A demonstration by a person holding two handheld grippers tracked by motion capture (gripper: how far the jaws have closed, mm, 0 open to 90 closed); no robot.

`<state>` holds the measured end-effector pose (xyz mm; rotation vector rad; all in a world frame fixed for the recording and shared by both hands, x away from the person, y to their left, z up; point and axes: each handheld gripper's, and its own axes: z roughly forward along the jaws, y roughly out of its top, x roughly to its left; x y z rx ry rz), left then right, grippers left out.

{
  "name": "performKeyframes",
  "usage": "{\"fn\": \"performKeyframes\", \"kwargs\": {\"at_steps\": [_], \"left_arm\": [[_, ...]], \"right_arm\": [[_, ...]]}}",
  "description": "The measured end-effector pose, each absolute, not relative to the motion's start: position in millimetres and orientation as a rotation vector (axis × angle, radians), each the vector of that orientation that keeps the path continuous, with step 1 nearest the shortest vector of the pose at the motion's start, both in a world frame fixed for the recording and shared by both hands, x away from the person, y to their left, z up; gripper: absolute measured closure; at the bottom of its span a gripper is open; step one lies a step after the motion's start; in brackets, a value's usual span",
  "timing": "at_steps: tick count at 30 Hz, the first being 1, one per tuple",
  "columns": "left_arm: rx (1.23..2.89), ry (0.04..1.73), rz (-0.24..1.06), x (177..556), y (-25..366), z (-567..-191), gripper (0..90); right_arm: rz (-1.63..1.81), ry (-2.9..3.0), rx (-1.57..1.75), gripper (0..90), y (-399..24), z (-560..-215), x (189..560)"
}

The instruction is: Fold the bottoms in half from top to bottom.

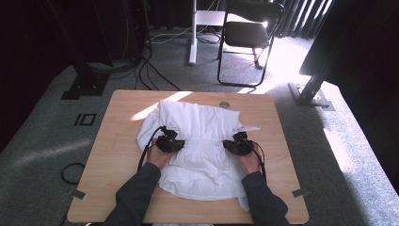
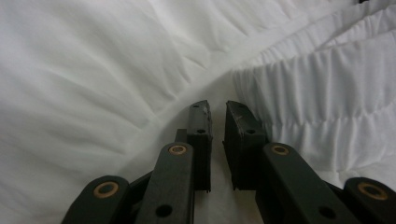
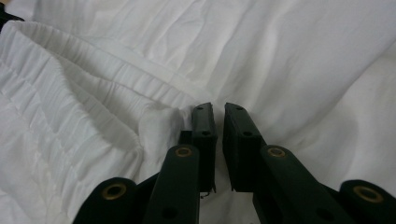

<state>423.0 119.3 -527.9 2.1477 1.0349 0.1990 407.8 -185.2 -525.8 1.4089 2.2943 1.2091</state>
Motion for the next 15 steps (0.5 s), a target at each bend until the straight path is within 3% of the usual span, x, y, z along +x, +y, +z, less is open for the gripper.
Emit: {"fn": "performKeyframes", "kwargs": {"at_steps": [15], "left_arm": [[2.151,0.876,0.095,366.6,119.9,-532.5,80.3]], "right_arm": [[1.415,2.340,1.278,70.5,-192.1,-512.4,368.9]]}}
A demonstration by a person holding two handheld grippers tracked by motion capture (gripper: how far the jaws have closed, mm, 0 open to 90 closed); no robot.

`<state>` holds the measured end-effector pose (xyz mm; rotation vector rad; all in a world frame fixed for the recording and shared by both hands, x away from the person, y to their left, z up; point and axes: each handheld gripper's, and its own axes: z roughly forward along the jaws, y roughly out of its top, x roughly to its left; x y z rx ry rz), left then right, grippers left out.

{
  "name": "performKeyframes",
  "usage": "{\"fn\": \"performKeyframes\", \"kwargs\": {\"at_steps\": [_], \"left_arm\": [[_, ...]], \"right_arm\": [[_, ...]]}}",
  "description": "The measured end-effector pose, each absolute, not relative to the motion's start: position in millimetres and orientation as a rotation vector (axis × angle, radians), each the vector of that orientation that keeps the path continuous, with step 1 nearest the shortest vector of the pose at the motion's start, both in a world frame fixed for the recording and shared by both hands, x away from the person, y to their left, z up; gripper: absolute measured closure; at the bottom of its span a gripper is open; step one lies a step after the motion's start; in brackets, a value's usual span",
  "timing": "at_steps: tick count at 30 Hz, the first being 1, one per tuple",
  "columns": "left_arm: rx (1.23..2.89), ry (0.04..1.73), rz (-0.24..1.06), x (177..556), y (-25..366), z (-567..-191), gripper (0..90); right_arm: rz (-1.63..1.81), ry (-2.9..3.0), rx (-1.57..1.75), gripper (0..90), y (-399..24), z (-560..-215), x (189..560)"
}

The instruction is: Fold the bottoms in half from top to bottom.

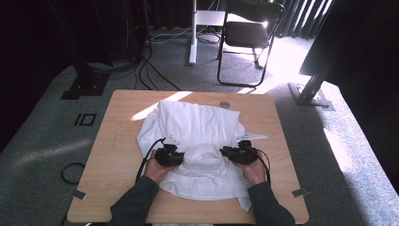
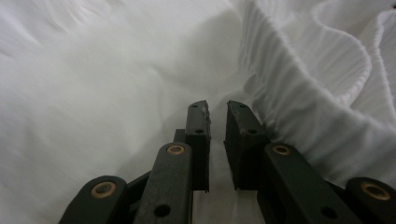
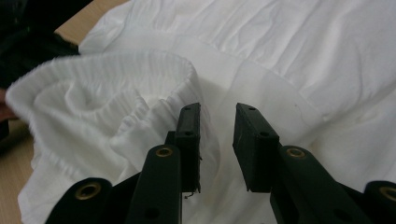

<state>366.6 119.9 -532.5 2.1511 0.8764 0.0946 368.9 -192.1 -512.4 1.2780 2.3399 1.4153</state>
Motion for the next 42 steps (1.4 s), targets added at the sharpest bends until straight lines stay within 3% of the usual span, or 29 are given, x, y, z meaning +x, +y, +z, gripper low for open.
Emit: {"fn": "performKeyframes", "kwargs": {"at_steps": [12,21,26,28,33,42], "left_arm": [[2.157,0.846,0.039,345.5,126.6,-540.1,76.9],[2.180,0.846,0.062,340.2,130.1,-539.7,74.5],[2.149,0.882,0.166,347.3,137.2,-527.7,65.5],[2.115,0.905,0.201,355.4,143.1,-520.7,63.2],[2.047,0.975,0.314,386.4,155.1,-506.1,59.6],[2.093,1.056,0.393,442.6,145.4,-519.0,59.0]], "right_arm": [[1.432,2.349,1.185,69.3,-171.1,-501.0,357.4],[1.241,2.584,1.106,74.3,-145.5,-537.8,318.1],[1.230,2.601,1.113,74.4,-146.4,-544.1,316.3],[1.240,2.550,1.051,66.8,-147.8,-534.5,317.6],[1.259,2.354,1.097,57.5,-160.2,-511.2,343.5],[1.145,2.183,1.225,54.2,-162.2,-514.4,422.6]]}}
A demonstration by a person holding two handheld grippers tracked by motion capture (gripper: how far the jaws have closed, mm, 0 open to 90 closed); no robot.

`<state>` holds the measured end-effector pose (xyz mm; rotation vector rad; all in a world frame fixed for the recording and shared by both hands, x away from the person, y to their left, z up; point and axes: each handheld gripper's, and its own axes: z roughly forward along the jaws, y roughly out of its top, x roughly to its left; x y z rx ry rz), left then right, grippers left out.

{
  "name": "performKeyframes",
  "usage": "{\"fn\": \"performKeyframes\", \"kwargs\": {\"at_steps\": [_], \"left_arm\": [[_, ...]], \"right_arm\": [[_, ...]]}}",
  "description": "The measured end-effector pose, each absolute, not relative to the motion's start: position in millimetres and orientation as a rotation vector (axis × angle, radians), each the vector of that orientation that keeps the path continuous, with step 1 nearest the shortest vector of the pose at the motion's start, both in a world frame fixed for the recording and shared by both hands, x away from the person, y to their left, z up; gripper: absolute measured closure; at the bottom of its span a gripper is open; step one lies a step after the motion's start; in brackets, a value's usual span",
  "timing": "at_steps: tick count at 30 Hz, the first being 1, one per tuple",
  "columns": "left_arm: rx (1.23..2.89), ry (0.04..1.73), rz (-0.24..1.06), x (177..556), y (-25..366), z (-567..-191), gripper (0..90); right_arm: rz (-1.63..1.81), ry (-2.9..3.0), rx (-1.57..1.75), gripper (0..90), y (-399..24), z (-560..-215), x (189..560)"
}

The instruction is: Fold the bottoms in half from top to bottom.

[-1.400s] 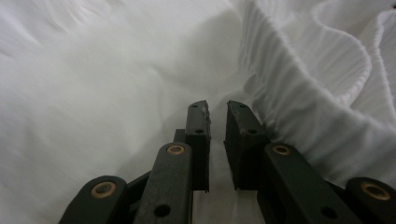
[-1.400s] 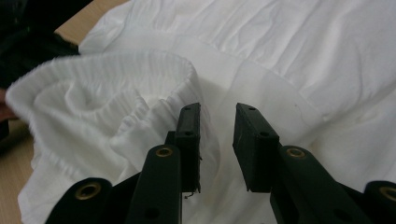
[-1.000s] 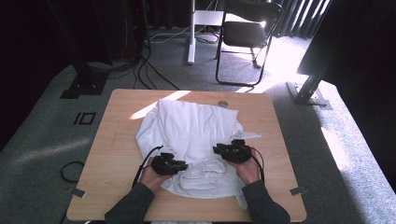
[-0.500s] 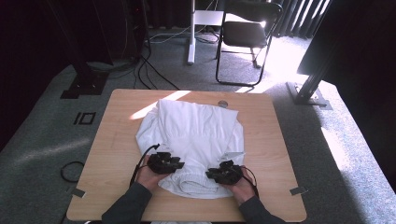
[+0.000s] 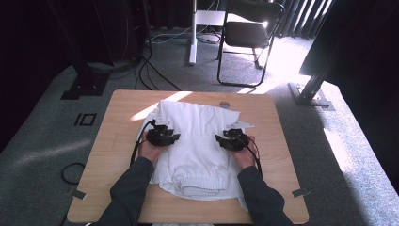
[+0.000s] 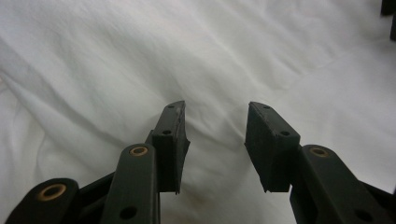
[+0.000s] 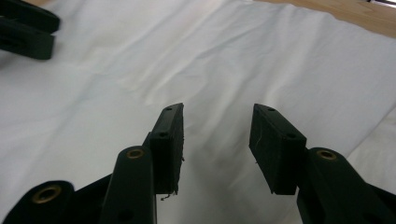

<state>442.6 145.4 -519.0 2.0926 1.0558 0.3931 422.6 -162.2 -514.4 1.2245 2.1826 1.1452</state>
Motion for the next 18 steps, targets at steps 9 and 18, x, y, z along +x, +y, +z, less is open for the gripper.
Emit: {"fn": "performKeyframes", "kwargs": {"at_steps": [9,18], "left_arm": [[2.127,1.115,0.385,447.7,144.1,-542.6,59.7],[2.065,1.101,0.343,410.6,150.9,-548.3,59.7]], "right_arm": [[1.036,2.216,1.332,55.0,-159.8,-551.6,446.0],[1.055,2.208,1.281,55.0,-162.7,-556.9,416.4]]}}
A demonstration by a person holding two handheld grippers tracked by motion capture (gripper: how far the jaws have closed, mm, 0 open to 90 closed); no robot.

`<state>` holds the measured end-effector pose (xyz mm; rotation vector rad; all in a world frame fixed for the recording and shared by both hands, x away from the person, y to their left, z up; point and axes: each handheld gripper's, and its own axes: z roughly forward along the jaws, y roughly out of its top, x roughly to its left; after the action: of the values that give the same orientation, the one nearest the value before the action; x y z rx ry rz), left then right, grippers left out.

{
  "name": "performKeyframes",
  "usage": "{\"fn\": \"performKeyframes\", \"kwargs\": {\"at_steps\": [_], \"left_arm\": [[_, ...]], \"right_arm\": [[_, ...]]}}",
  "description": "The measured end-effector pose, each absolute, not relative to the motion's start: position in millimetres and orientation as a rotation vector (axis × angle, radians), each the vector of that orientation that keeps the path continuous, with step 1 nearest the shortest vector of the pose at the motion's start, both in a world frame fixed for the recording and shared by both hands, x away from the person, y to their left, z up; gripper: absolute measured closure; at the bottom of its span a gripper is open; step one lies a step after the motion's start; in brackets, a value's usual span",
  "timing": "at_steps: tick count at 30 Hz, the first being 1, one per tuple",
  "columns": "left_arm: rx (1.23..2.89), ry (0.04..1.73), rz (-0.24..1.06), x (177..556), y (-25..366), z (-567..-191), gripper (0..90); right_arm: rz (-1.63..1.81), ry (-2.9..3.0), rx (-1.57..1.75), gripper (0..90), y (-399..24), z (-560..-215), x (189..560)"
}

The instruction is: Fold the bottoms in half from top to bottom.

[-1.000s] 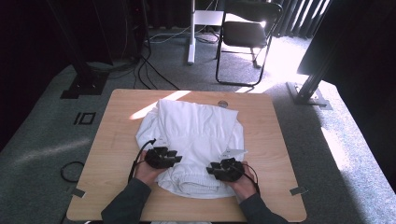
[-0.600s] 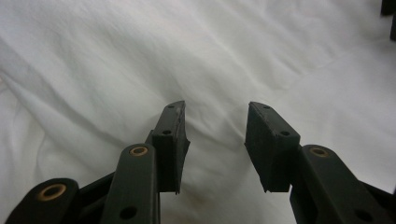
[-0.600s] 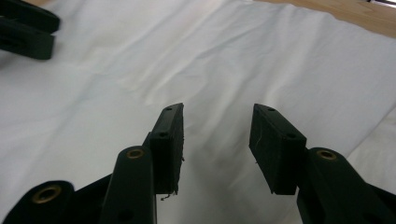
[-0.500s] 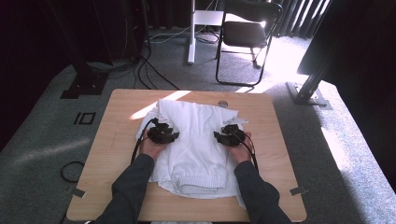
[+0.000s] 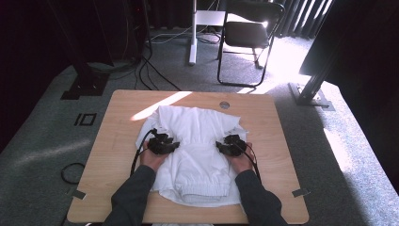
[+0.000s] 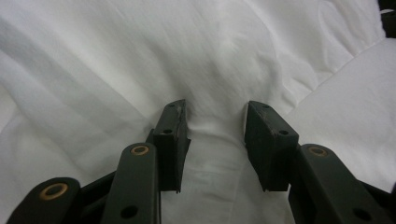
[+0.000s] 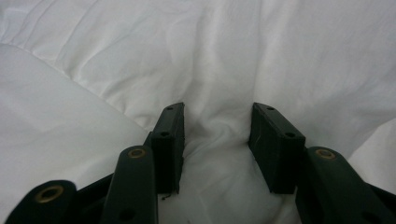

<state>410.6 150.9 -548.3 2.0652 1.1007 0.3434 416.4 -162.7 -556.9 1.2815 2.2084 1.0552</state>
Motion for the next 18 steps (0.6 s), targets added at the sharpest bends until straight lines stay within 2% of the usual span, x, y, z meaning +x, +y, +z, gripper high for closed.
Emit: {"fn": "performKeyframes", "kwargs": {"at_steps": [8,18], "left_arm": [[2.049,1.071,0.335,366.9,152.8,-552.1,59.7],[2.038,1.088,0.291,336.4,154.7,-552.0,59.3]], "right_arm": [[1.090,2.216,1.245,55.1,-167.1,-560.3,380.7],[1.092,2.238,1.218,55.2,-168.2,-561.2,348.1]]}}
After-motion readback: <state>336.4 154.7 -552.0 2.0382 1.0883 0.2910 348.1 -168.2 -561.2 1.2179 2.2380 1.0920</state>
